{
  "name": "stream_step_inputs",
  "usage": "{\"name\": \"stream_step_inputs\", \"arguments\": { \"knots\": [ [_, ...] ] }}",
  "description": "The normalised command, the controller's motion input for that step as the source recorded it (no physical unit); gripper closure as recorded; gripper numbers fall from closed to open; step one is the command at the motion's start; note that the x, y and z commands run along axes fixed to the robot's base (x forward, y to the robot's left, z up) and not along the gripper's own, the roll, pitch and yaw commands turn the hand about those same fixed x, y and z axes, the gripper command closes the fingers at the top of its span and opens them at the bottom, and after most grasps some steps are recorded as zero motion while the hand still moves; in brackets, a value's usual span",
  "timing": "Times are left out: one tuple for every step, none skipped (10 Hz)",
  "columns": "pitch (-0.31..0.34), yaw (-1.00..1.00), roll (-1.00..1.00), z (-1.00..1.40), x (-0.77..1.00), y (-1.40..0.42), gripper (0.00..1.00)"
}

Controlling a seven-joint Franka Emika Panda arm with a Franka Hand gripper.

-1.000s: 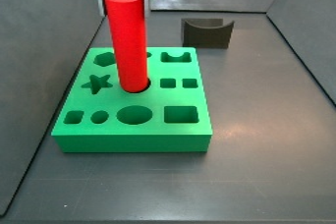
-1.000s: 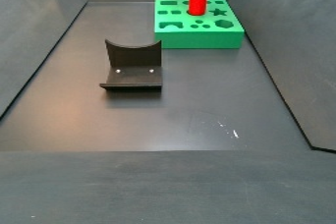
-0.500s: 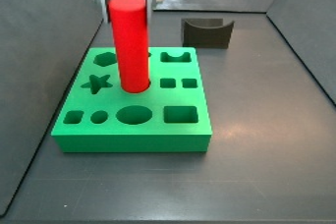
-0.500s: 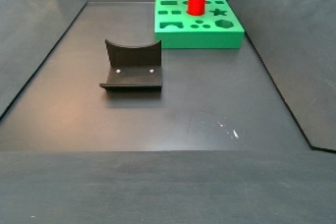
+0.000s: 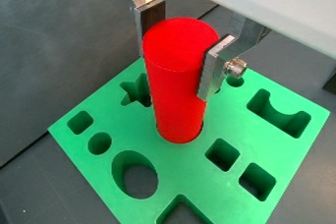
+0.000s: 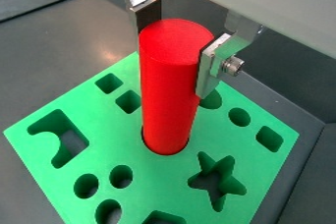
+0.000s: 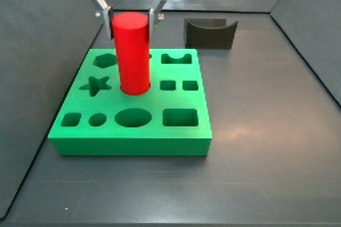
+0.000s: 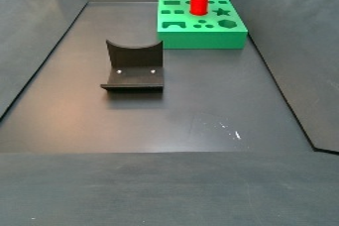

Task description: Insert the round object.

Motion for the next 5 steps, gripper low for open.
{"name": "stream_step_inputs", "arguments": {
  "knots": [
    [-0.001, 0.0, -0.11, -0.24, 0.0, -0.07, 1.0],
    [0.0, 0.0, -0.09, -0.21, 0.0, -0.11, 1.0],
    [0.0, 0.0, -0.08, -0.19, 0.0, -0.11, 1.0],
    [0.0, 0.0, -0.06, -0.17, 0.0, -0.04, 1.0],
    [0.0, 0.0, -0.03, -0.05, 0.0, 0.0, 1.0]
  ]
}}
